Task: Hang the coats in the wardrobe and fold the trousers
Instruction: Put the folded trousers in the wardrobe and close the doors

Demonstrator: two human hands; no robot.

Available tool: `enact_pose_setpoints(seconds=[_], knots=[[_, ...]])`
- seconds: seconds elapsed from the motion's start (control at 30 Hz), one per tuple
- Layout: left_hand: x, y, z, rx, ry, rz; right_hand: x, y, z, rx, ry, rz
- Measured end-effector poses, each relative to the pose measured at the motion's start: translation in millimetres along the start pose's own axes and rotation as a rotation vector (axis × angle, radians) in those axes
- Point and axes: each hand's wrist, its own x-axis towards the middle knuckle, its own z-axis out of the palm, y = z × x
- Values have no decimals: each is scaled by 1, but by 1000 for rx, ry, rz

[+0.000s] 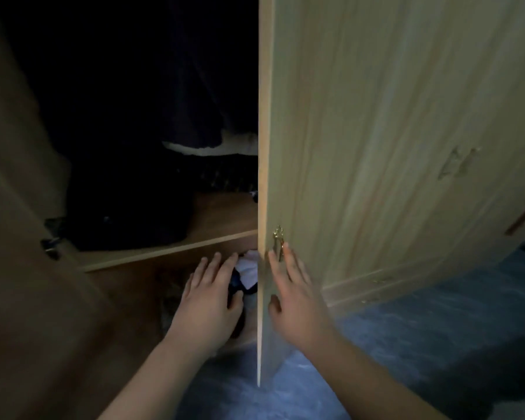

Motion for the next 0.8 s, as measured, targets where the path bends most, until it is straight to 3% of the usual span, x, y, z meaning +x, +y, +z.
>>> enact_pose_setpoints(seconds=[0.27, 0.6, 0.8], knots=[[21, -43, -22, 0, 101, -197, 90, -26, 31, 15, -110, -1], [57, -29, -5, 25, 180, -390, 153, 5, 27, -90, -272, -223], [45, -37, 7, 53, 158, -523, 172, 21, 38, -100, -246, -313]])
